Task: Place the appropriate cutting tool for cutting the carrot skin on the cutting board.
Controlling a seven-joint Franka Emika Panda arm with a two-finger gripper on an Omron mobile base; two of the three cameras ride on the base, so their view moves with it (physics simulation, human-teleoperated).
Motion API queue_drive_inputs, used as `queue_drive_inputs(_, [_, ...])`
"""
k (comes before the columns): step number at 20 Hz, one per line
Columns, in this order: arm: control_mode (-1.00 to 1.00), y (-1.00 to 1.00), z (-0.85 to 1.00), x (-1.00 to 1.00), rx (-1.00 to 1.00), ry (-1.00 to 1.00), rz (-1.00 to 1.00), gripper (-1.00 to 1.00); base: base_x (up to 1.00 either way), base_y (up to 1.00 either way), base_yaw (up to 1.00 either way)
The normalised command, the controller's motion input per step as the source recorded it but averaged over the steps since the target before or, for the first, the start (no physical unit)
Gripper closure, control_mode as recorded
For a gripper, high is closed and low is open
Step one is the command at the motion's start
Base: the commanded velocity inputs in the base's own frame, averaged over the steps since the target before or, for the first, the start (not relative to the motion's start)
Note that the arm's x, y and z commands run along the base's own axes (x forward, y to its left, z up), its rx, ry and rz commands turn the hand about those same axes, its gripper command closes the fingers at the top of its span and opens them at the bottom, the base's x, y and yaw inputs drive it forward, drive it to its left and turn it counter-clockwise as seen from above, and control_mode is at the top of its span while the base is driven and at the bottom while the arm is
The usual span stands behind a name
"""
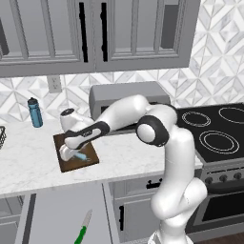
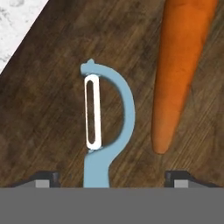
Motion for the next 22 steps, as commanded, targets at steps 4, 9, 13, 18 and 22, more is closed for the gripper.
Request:
queue_drive_inputs(4, [-1.00, 0.00, 0.65, -0.25, 0.00, -0.01, 0.00, -1.00, 0.00, 0.00, 0.00])
queue_drive_inputs(9, [-1.00, -0.34, 0.65, -0.65, 0.01, -0.01, 0.00, -1.00, 0.00, 0.00, 0.00])
queue_drive_inputs(13, [-1.00, -0.98, 0.23, -1.00, 0.07, -0.04, -0.08, -1.00, 0.00, 0.00, 0.00])
queue_drive_inputs(18, [-1.00, -1.00, 0.20, -1.00, 0.12, -0.05, -0.14, -1.00, 0.00, 0.00, 0.00])
queue_drive_inputs(22, [-1.00, -1.00, 0.33, -1.00, 0.15, -0.02, -0.14, -1.00, 0.00, 0.00, 0.00])
